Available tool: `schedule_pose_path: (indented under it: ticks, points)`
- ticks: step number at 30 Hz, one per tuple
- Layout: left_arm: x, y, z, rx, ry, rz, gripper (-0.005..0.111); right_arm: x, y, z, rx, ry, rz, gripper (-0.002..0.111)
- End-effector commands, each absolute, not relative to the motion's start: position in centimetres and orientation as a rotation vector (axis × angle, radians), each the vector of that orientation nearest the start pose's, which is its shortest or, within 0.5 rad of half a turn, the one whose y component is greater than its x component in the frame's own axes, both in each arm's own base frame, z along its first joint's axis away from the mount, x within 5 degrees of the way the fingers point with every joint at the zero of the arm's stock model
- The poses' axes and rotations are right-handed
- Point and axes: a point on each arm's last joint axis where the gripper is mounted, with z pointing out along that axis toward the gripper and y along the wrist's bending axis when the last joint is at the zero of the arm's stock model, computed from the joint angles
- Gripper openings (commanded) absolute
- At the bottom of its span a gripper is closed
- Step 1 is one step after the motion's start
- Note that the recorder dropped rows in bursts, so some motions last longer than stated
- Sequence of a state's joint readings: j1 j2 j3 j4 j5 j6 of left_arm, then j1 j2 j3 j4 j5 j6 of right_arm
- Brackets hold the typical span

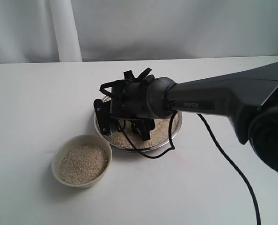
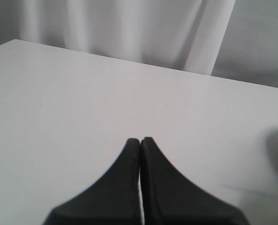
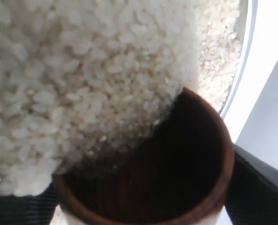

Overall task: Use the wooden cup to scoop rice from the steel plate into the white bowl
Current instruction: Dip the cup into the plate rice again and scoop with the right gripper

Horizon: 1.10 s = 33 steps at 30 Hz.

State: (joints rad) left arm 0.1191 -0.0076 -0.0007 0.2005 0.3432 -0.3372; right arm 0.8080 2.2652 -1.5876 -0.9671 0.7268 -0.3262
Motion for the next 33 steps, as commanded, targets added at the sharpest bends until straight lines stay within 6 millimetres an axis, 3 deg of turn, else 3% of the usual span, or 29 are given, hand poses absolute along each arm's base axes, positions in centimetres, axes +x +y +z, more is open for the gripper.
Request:
schedule_pose_path:
  ticks: [1,25,33]
  points:
    - [5.3,1.2,18.3,-0.29,1.791,0.033,0.0,35.2,31.1,13.4,-2.026,1.649,-0.764,0.0]
    - [5.3,1.2,18.3,-0.29,1.791,0.033,0.0,35.1,30.8,12.6,-1.849,1.929,-0.422,0.0]
    - [5.3,1.2,18.3,-0.29,1.791,0.033,0.0,35.5,30.3,14.2,-1.646,2.072,-0.215,0.0]
